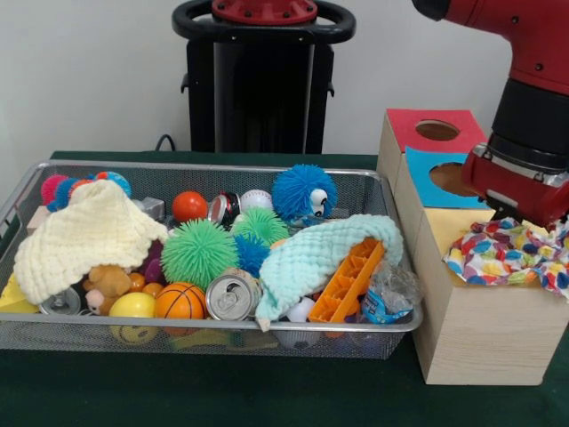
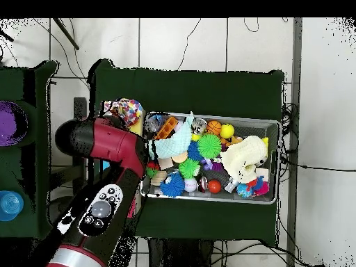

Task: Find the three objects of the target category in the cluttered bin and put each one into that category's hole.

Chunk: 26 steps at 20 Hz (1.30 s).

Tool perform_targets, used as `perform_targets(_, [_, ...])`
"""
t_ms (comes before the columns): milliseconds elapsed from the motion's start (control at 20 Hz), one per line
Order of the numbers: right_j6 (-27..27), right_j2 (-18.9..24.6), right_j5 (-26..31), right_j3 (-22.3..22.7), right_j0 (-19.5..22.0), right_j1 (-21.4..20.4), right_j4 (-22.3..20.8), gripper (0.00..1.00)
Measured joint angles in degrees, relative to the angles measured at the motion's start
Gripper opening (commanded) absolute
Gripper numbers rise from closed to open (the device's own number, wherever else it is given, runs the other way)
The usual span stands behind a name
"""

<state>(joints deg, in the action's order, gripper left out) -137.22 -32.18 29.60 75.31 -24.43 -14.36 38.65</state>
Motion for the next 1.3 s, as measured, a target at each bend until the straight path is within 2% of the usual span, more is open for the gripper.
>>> perform_targets(150, [0.0,-0.31,1.21,0.12,-0.32,-0.68,-0.05,0.0])
perform_targets(550, [0.0,-3.19,10.68,0.52,-2.19,-4.9,-1.03,0.0])
perform_targets(800, [0.0,-4.48,14.35,0.75,-2.98,-7.15,-1.31,0.0])
perform_targets(1300, [0.0,-5.22,15.74,0.79,-3.09,-9.58,-2.03,0.0])
